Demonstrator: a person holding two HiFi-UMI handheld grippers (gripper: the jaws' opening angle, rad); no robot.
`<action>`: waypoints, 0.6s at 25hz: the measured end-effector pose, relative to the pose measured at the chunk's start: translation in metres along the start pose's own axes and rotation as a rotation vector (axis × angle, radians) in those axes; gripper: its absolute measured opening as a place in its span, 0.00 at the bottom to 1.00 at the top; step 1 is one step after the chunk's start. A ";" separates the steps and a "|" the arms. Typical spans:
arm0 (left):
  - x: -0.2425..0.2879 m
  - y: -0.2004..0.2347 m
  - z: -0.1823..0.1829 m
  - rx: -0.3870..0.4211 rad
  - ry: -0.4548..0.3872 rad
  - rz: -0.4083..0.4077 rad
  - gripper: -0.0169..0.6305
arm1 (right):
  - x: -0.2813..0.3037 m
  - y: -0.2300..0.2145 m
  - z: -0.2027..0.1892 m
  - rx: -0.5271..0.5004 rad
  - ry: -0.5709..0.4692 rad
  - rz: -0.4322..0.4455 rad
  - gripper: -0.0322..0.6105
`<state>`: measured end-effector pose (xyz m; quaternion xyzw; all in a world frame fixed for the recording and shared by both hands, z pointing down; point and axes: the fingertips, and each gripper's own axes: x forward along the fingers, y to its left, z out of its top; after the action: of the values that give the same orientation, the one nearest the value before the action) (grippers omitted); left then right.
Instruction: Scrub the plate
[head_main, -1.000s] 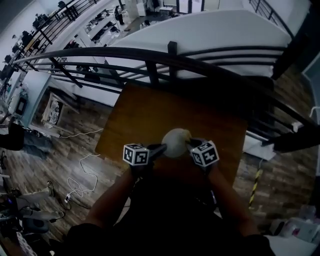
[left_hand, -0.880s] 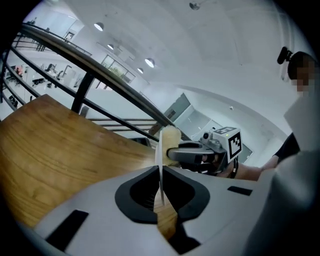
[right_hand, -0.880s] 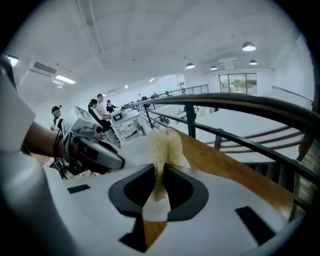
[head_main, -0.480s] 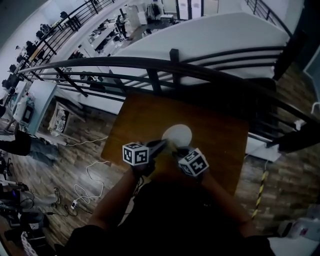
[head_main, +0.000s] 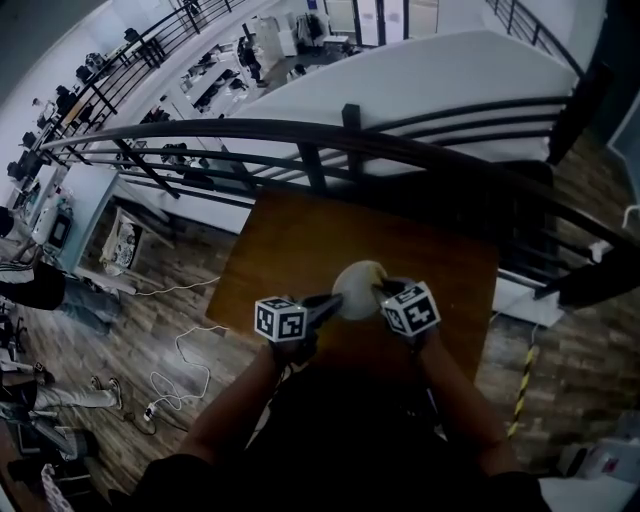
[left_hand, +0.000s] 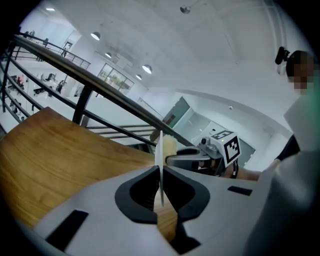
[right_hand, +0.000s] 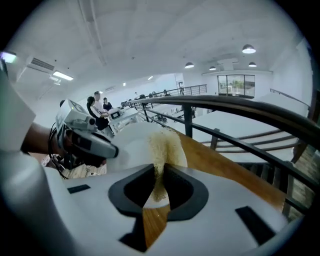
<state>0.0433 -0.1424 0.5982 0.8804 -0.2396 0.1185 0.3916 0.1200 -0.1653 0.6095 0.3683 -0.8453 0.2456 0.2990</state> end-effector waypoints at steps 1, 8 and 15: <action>0.001 -0.002 -0.001 -0.002 0.002 -0.005 0.06 | -0.001 0.006 0.010 -0.012 -0.018 0.004 0.14; -0.010 0.001 0.010 -0.009 -0.036 -0.001 0.06 | 0.008 0.065 0.025 -0.126 -0.040 0.084 0.14; -0.032 0.017 0.024 -0.027 -0.116 0.039 0.06 | 0.025 0.072 -0.026 -0.124 0.087 0.119 0.14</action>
<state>0.0078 -0.1601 0.5807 0.8756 -0.2809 0.0716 0.3865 0.0592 -0.1164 0.6308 0.2873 -0.8654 0.2258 0.3427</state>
